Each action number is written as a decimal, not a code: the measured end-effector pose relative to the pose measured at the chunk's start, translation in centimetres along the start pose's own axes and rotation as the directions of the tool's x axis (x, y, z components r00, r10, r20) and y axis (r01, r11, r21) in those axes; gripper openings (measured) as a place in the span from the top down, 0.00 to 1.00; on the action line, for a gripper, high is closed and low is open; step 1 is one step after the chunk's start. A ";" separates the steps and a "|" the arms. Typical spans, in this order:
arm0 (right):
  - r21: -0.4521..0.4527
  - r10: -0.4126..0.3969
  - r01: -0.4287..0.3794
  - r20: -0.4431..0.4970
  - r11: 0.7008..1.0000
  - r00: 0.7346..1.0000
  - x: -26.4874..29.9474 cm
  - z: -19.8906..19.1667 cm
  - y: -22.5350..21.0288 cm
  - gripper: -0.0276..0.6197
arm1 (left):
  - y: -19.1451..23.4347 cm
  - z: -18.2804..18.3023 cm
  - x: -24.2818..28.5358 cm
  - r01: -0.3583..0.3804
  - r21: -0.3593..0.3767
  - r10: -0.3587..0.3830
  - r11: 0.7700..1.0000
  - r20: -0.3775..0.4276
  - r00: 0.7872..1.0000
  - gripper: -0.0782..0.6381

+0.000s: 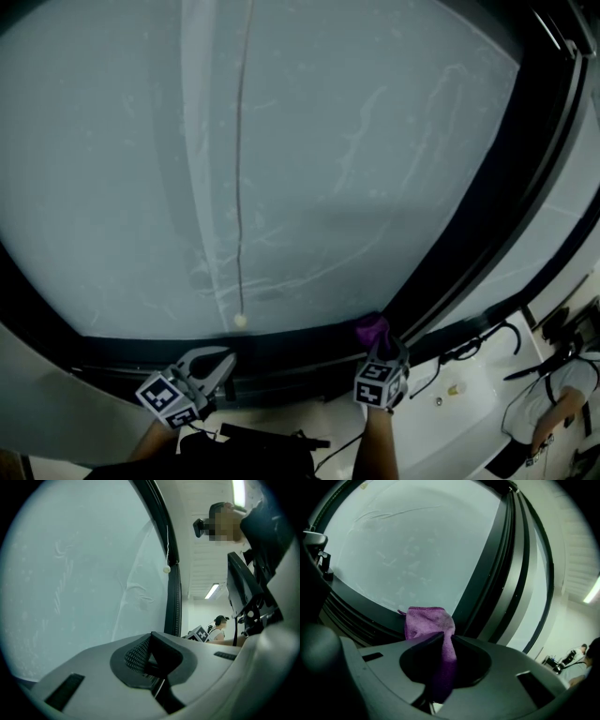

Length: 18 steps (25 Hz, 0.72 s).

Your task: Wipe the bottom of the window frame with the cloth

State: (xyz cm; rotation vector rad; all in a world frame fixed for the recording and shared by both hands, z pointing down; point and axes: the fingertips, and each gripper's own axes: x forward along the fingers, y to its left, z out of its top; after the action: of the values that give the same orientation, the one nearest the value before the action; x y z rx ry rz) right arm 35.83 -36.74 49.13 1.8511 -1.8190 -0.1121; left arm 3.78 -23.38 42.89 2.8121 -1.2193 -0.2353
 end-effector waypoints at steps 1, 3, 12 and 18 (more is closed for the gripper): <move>-0.002 -0.002 0.002 -0.006 1.000 1.000 -0.1 -0.3 -0.1 0.87 | 0.0 0.0 0.0 0.001 0.000 -0.001 1.000 0.001 1.000 0.90; 0.006 -0.009 0.009 -0.014 1.000 1.000 -0.4 -0.7 -0.4 0.87 | 0.0 0.1 0.0 0.003 0.000 -0.003 1.000 0.006 1.000 0.90; 0.041 -0.032 0.035 -0.071 0.999 0.997 -3.0 -3.9 -2.3 0.87 | -0.1 0.2 -0.1 0.016 -0.020 -0.015 1.000 0.038 0.999 0.90; 0.172 0.037 -0.033 -0.022 0.985 0.999 -7.6 -5.8 -1.8 0.87 | -0.1 0.2 0.1 0.027 0.016 -0.027 0.999 0.017 0.999 0.90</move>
State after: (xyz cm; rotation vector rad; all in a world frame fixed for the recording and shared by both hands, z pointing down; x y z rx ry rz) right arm 39.23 -27.82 50.99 1.9261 -1.8940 0.0830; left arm 3.94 -23.40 42.69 2.8477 -1.1921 -0.2523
